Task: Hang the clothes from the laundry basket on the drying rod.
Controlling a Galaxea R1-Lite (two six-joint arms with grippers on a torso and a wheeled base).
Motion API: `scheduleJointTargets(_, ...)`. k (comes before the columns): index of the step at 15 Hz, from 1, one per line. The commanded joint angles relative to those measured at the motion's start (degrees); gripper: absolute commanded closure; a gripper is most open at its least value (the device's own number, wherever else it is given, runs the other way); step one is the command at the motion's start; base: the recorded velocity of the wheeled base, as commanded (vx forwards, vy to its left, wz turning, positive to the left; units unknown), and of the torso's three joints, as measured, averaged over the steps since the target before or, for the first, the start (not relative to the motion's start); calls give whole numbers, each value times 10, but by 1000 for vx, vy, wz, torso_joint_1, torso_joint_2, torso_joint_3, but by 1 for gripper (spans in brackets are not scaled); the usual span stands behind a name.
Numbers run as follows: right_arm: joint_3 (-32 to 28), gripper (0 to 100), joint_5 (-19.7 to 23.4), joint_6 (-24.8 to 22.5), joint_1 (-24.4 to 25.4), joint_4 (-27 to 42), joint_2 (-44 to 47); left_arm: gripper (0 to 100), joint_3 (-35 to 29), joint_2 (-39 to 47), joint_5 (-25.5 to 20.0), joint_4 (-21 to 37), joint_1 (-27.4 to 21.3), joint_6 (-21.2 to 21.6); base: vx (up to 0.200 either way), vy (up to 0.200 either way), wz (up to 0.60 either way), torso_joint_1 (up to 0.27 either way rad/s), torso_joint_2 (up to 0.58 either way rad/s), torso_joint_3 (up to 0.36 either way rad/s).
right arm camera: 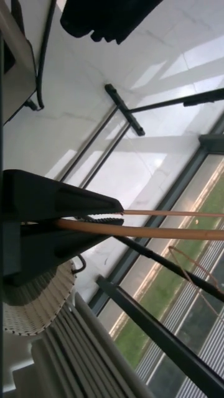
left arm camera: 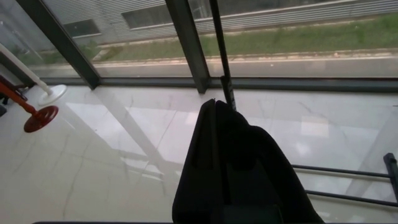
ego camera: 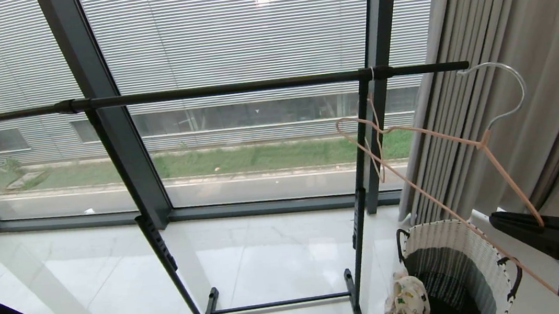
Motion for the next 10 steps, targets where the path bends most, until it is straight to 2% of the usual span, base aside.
scheduleJointTargets(1, 0, 100, 1, 0, 1, -1, 3, 100, 0, 4, 0, 0, 0, 0, 0, 200, 0, -2, 2, -2)
scheduleJointTargets(8, 1, 100, 1, -11, 6, -1, 7, 100, 0, 5, 0, 0, 0, 0, 0, 200, 0, 1, 1, 3)
scheduleJointTargets(10, 1, 100, 2, -25, 10, -1, 17, 100, 1, 5, 0, 0, 0, 0, 0, 0, 0, 0, 0, 0)
